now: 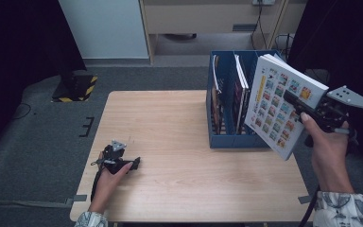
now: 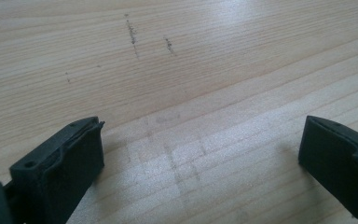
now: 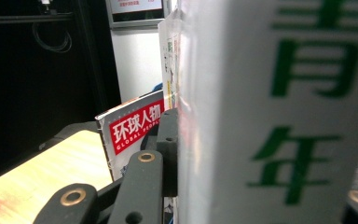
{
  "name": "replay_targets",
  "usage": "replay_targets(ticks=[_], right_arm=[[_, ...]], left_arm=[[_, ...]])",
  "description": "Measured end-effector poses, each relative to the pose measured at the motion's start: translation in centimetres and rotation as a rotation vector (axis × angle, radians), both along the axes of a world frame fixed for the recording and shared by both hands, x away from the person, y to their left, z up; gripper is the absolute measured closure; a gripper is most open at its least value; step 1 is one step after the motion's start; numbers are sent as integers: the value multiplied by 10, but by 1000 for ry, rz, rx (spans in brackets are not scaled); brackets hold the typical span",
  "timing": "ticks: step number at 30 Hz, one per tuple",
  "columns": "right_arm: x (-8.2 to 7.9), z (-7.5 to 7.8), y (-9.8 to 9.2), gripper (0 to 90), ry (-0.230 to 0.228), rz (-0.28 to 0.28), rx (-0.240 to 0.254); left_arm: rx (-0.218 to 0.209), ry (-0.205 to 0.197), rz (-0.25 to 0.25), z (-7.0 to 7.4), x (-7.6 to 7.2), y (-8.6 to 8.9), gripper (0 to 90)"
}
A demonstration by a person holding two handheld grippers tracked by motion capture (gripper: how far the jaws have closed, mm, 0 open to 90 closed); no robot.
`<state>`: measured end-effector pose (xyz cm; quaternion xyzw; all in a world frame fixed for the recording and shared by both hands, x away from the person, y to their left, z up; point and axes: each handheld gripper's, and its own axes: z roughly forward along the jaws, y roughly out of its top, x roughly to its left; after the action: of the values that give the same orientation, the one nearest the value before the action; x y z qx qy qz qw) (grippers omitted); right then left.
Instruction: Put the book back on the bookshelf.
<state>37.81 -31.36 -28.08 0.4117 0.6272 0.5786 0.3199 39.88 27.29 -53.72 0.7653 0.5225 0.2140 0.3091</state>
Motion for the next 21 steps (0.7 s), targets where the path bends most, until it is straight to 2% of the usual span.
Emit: replay_targets(ticks=[7,10,15,20,21], right_arm=[[3,1,-6,739,-1,-37,4],[7,2,-7,740,3,-69,-2],[20,4,-7,740,7,-114,1],[33,3,-6,739,11,-151,-17],[36,2,-7,740,11,-158,-7]], left_arm=[[0,0,0,0,0,0,0],[-1,0,4,0,1,-1,0],[-1,-1,5,0,1,-1,0],[0,-1,10,0,1,-1,0],[0,-1,11,0,1,-1,0]])
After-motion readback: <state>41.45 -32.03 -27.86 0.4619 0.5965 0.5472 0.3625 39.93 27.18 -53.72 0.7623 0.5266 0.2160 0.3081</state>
